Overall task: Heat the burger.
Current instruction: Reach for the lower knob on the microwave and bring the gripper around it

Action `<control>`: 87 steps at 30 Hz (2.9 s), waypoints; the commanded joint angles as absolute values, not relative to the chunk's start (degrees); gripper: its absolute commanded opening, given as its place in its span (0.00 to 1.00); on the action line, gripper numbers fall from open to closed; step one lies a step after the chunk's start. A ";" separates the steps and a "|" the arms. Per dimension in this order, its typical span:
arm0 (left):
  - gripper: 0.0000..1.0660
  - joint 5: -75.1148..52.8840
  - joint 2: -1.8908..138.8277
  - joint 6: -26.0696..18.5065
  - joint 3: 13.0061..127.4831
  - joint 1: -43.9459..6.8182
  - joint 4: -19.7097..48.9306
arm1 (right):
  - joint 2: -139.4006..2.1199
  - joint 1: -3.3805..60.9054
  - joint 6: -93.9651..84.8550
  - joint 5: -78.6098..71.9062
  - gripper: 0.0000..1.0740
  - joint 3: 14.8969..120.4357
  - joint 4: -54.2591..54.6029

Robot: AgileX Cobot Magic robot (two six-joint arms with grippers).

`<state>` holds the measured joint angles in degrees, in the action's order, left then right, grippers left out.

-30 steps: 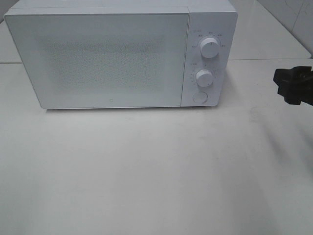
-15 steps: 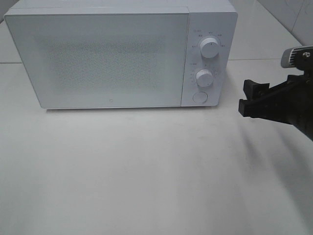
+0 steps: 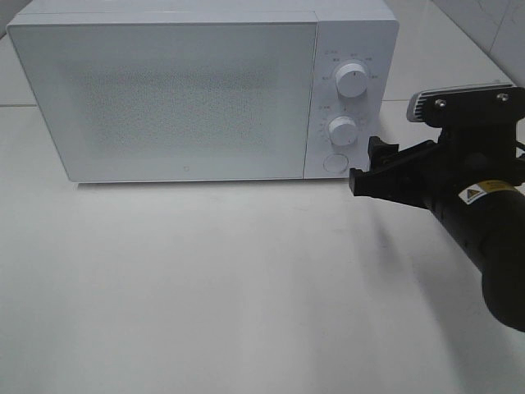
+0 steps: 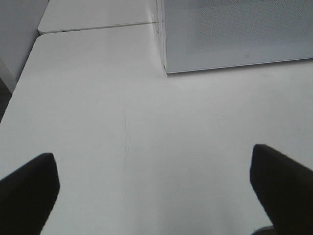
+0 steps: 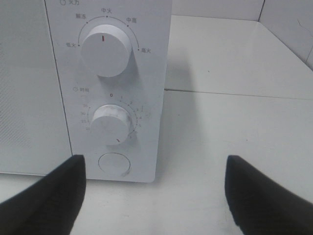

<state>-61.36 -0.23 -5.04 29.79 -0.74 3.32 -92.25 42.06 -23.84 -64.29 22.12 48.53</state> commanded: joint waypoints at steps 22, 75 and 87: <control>0.95 -61.19 -1.32 -4.93 29.62 -0.52 3.27 | -107.83 40.34 -18.91 -64.92 0.71 36.84 44.81; 0.95 -61.19 -1.26 -4.93 29.62 -0.52 3.27 | -117.40 35.47 -15.76 -67.78 0.67 47.21 41.37; 0.95 -61.19 -1.26 -4.93 29.62 -0.52 3.27 | -117.40 35.47 -15.58 -69.04 0.21 47.21 40.85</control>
